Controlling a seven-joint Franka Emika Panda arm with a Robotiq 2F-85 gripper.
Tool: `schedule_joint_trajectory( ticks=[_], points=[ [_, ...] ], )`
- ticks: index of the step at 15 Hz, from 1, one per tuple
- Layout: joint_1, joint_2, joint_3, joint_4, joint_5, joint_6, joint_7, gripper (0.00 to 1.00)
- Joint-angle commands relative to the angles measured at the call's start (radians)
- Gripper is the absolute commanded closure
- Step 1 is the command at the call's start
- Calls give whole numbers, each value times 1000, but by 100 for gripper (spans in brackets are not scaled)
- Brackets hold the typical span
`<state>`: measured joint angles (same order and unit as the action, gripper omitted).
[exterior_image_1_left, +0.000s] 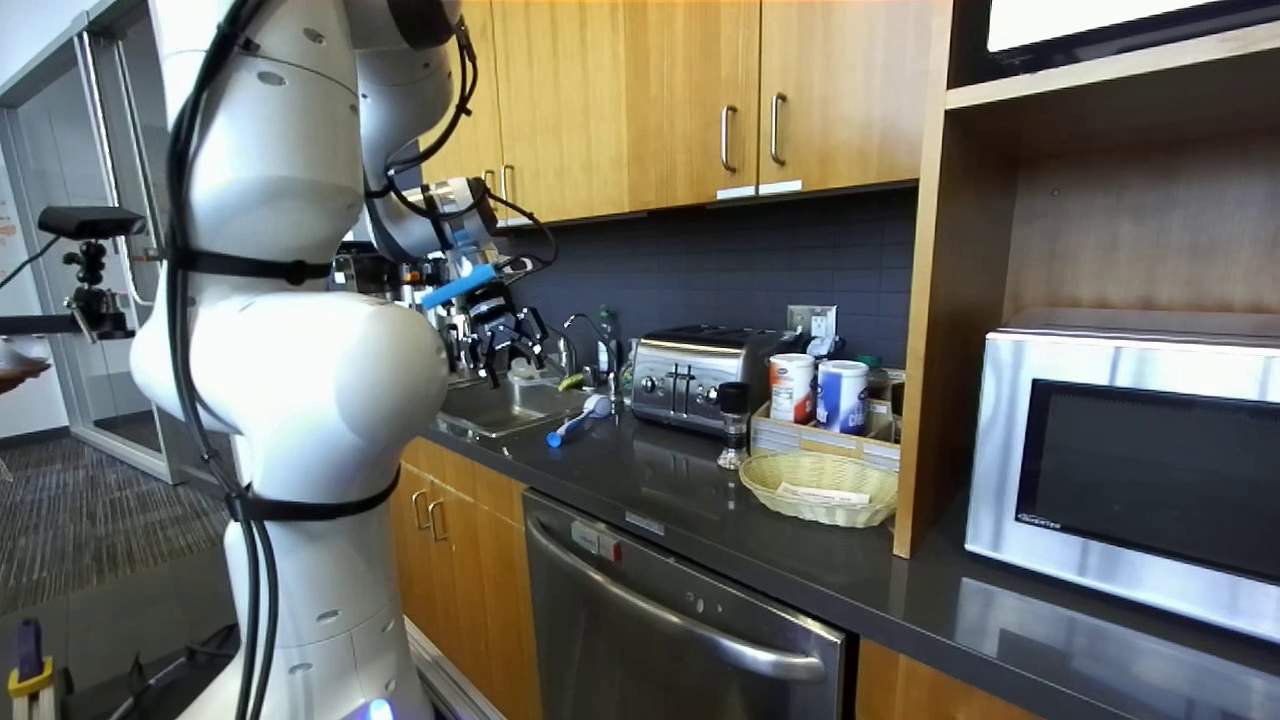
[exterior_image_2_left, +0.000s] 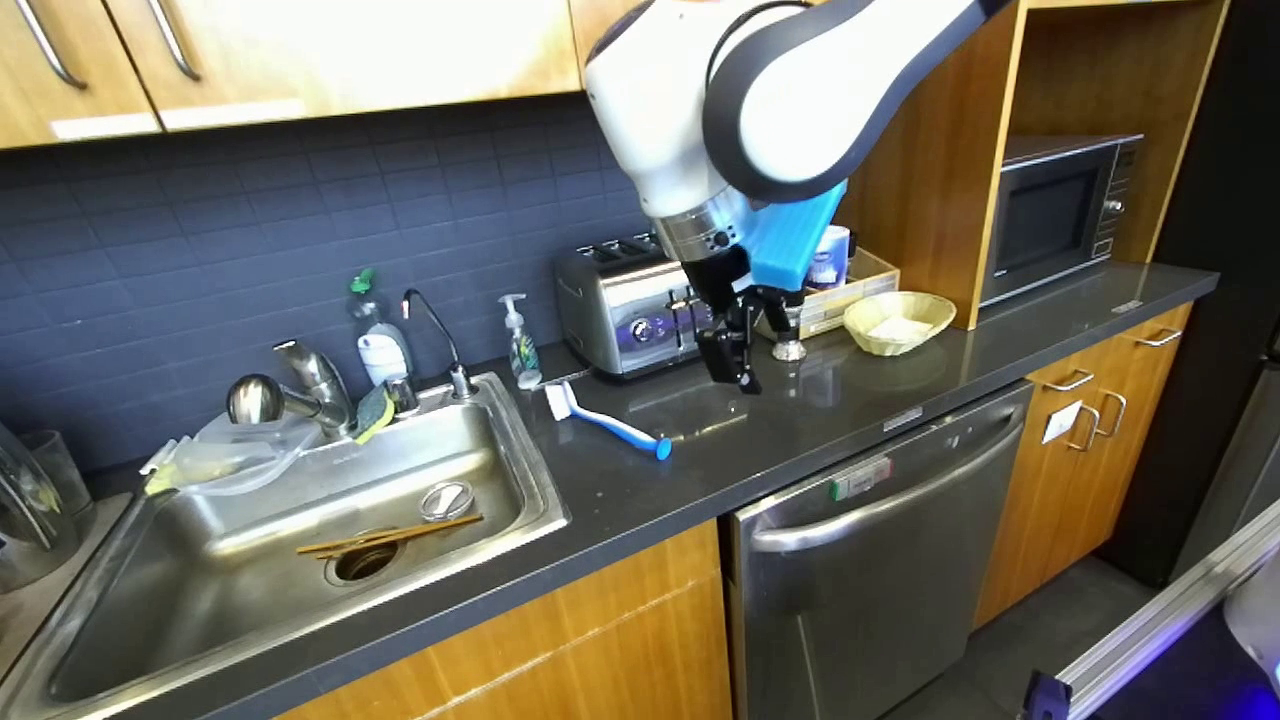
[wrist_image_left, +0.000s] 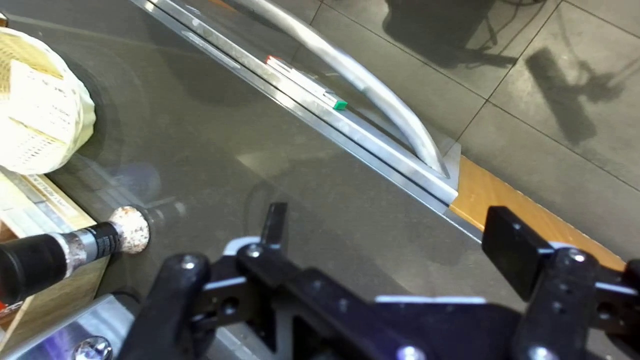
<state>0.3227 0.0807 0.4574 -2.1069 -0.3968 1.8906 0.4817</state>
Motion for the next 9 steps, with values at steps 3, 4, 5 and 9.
schedule_joint_trajectory(
  ticks=[3, 4, 5, 9],
  points=[
    [87, 85, -46, 80, -13, -34, 17, 0],
    [100, 107, -48, 98, -13, -41, 22, 0],
    [108, 120, -49, 109, -14, -46, 28, 0],
    [109, 126, -55, 120, -15, -52, 29, 0]
  ],
)
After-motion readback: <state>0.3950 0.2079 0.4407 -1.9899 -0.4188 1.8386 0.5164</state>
